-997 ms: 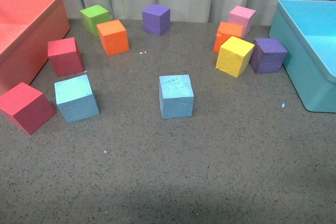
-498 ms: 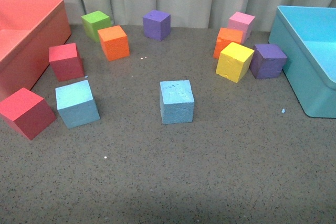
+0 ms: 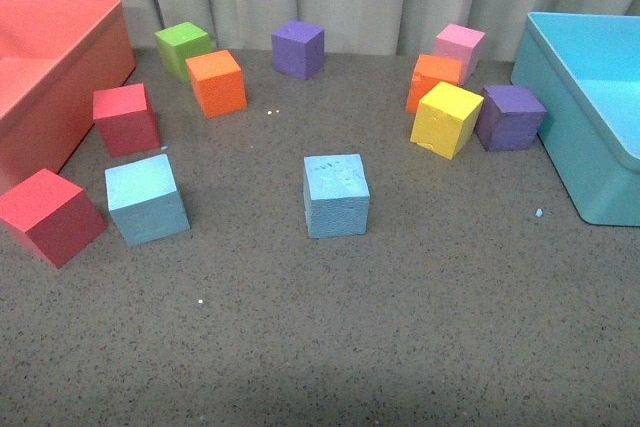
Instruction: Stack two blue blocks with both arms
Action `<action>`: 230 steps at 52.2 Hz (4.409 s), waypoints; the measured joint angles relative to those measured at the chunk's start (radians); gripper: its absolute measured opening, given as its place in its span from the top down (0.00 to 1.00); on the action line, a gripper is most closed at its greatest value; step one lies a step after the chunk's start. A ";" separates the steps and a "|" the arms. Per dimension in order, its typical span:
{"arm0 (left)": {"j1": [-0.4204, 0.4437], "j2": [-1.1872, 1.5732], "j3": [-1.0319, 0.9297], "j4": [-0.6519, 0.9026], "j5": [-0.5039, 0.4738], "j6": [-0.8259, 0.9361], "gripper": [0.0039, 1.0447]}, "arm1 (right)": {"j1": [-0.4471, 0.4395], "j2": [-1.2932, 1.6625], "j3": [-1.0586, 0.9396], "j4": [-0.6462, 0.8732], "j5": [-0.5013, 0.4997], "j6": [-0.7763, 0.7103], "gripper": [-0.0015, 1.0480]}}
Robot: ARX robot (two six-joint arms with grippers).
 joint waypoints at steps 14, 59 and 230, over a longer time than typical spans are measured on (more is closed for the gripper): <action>0.000 0.000 0.000 0.000 0.000 0.000 0.06 | 0.000 -0.093 0.000 -0.093 0.000 0.000 0.99; 0.000 0.000 0.000 0.000 0.000 0.000 0.06 | 0.000 -0.306 0.001 -0.311 -0.003 0.000 0.08; -0.311 2.063 1.308 -0.294 -0.220 -0.359 0.55 | 0.000 -0.306 0.001 -0.311 -0.003 0.000 0.09</action>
